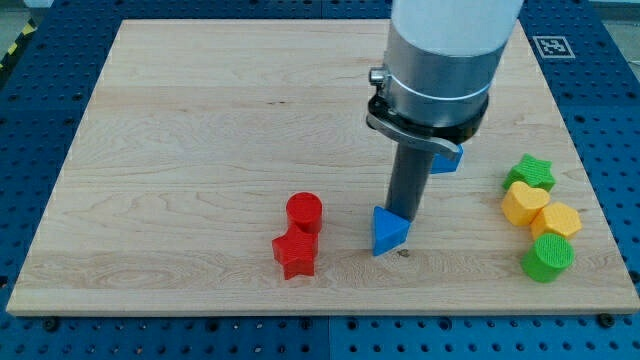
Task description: Move the blue triangle closer to the right side of the red star
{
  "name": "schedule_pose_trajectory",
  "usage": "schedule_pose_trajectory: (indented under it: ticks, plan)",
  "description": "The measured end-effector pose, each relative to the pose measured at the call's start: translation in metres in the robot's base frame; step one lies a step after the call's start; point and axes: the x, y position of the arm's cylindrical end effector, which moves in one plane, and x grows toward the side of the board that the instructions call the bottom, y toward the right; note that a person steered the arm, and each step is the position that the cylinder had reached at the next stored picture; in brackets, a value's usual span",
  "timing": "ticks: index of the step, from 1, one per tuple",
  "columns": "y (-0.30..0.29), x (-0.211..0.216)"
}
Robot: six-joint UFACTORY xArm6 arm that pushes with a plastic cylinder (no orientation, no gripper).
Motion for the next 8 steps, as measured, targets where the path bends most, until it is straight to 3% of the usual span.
schedule_pose_trajectory:
  ticks: [1, 4, 8]
  plan:
    - [0.031, 0.002]
    - [0.032, 0.024]
    - [-0.027, 0.019]
